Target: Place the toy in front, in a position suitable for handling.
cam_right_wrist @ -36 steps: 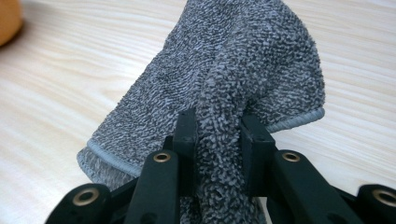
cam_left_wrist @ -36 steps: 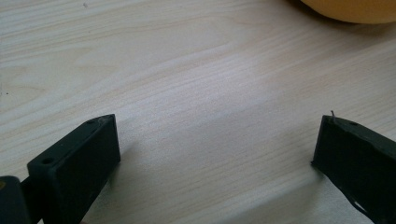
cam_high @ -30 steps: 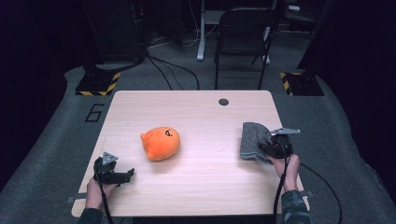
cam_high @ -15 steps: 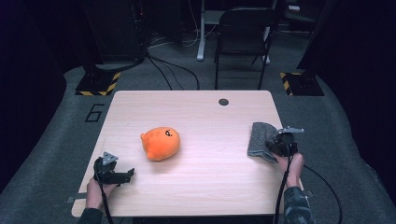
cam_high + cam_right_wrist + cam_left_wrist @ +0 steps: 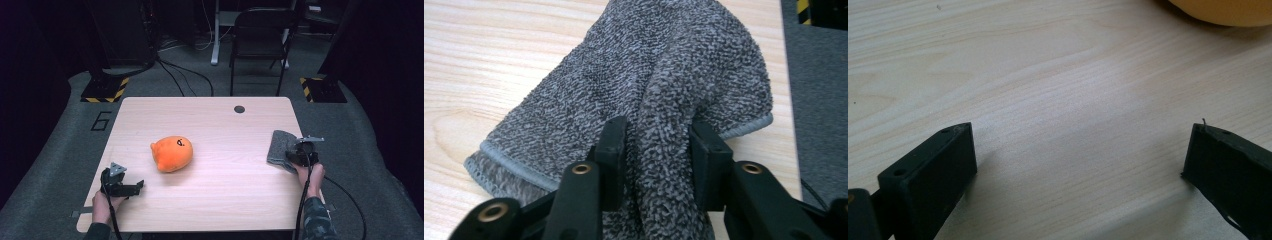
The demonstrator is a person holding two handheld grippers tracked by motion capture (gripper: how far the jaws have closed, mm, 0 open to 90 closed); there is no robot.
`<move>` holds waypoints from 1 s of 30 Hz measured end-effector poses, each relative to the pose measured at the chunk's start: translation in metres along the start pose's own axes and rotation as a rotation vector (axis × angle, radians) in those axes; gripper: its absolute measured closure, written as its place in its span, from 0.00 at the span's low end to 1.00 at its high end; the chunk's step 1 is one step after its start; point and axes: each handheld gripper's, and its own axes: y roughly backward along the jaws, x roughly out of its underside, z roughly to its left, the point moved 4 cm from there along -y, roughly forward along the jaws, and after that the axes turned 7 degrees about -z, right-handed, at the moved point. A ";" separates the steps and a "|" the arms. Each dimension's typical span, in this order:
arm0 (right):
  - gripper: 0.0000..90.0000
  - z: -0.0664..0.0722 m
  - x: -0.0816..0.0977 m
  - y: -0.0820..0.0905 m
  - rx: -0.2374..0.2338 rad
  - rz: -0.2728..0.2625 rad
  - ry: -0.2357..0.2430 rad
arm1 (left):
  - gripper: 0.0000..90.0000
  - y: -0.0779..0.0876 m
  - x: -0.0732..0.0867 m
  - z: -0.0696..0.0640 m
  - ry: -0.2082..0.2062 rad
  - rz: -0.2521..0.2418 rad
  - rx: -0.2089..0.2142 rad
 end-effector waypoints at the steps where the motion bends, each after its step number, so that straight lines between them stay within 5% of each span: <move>1: 0.63 0.001 -0.001 0.000 -0.002 -0.006 -0.003 | 0.00 0.000 0.000 0.000 0.000 0.002 0.001; 10: 0.17 0.004 -0.006 0.005 -0.020 -0.026 -0.018 | 0.00 0.001 -0.001 -0.001 -0.034 -0.007 -0.009; 15: 0.09 0.012 -0.009 0.018 -0.065 -0.027 -0.012 | 0.01 0.003 -0.003 -0.005 -0.088 -0.001 -0.035; 23: 0.03 0.030 -0.006 0.036 -0.112 -0.016 0.013 | 0.02 0.007 -0.013 -0.013 -0.032 0.007 0.027; 30: 0.03 0.043 0.004 0.055 -0.138 -0.011 0.045 | 0.02 0.016 -0.027 -0.022 -0.011 -0.035 0.077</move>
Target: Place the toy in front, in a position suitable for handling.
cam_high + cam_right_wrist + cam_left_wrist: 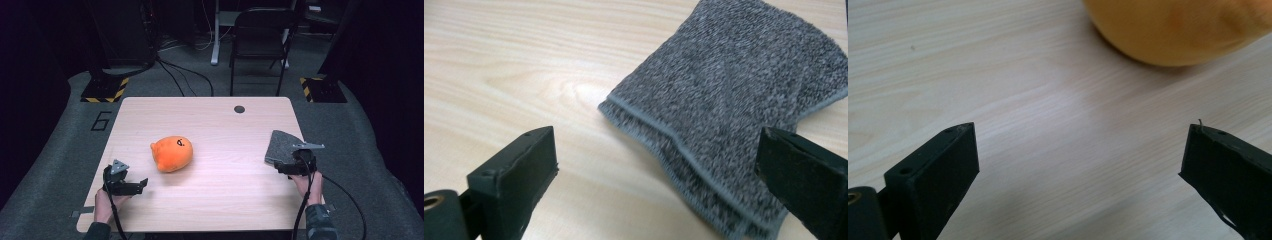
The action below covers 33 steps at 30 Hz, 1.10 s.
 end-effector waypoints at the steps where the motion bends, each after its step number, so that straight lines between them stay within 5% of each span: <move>1: 0.03 0.002 0.002 0.003 0.000 0.002 0.002 | 0.02 0.001 -0.003 -0.002 -0.003 -0.004 0.011; 19: 0.01 0.041 0.011 0.023 -0.030 0.015 0.064 | 0.06 -0.012 -0.053 -0.036 -0.015 -0.067 0.116; 26: 0.02 0.044 0.019 0.025 -0.037 0.020 0.084 | 0.08 -0.023 -0.064 -0.044 -0.027 -0.085 0.114; 33: 0.03 0.041 0.023 0.026 -0.036 0.015 0.050 | 0.09 -0.027 -0.077 -0.042 -0.042 -0.086 0.115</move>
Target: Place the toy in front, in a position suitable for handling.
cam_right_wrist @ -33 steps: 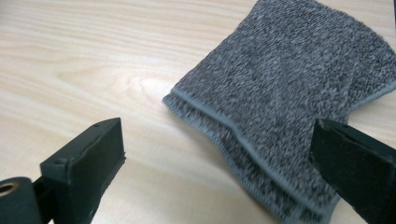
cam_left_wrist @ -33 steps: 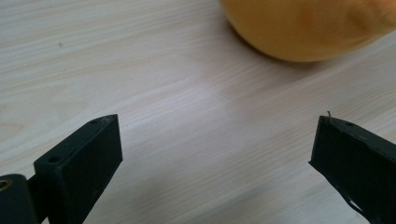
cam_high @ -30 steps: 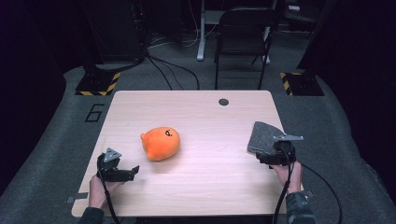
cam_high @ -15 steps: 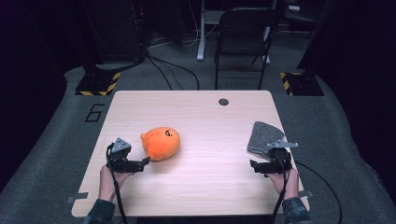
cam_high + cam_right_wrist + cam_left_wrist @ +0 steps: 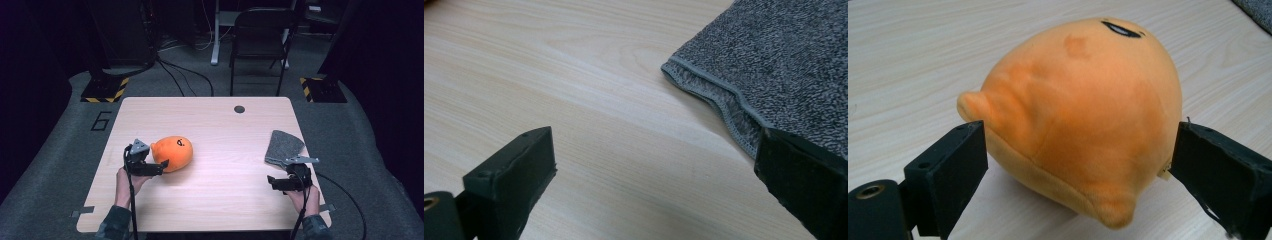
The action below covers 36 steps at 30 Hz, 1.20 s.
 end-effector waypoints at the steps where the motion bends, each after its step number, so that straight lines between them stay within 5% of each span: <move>1: 0.03 -0.001 0.000 0.000 -0.001 -0.008 0.004 | 0.09 -0.001 -0.001 0.000 -0.002 0.000 0.005; 9: 0.04 -0.006 0.003 -0.001 0.001 0.001 -0.009 | 0.20 -0.010 0.000 -0.003 -0.020 0.032 0.028; 16: 0.05 -0.008 0.006 -0.005 -0.001 0.016 -0.009 | 0.36 -0.017 0.006 -0.007 -0.053 0.056 0.002; 27: 0.08 -0.010 0.008 -0.011 -0.005 0.025 0.021 | 0.69 -0.017 0.012 -0.010 -0.082 -0.008 -0.017; 36: 0.09 -0.019 0.011 -0.016 -0.005 0.033 -0.023 | 0.83 -0.015 0.004 -0.018 -0.113 -0.061 0.005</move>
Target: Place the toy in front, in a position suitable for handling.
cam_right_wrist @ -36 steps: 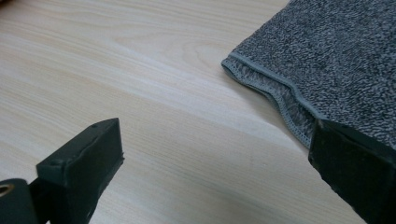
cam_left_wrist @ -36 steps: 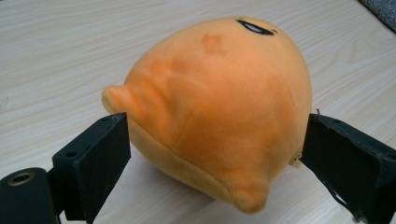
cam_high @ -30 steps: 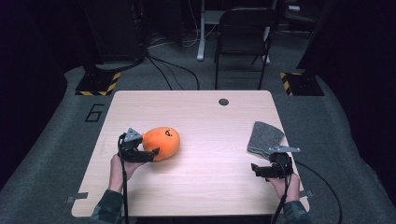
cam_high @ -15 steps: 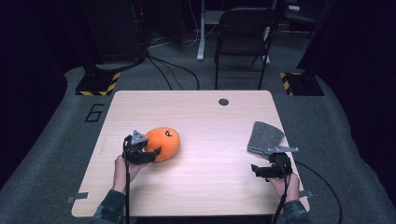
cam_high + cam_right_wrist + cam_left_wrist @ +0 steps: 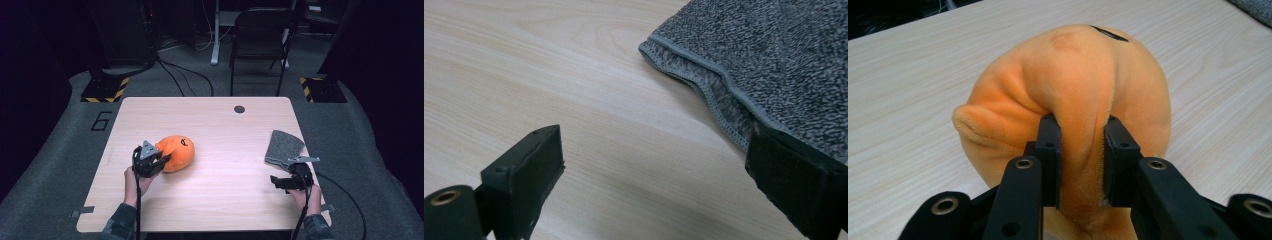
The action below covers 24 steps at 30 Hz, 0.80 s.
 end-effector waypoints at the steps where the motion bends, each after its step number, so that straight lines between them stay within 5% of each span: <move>1: 0.09 -0.002 -0.001 0.001 -0.003 -0.004 0.012 | 0.83 0.000 -0.001 -0.001 -0.003 -0.004 -0.001; 16: 0.09 -0.009 -0.007 0.003 0.006 -0.024 0.000 | 0.84 -0.020 -0.021 -0.037 -0.022 -0.032 0.136; 24: 0.09 -0.007 -0.007 0.001 0.000 -0.023 0.007 | 0.84 -0.037 -0.033 -0.058 -0.037 -0.051 0.173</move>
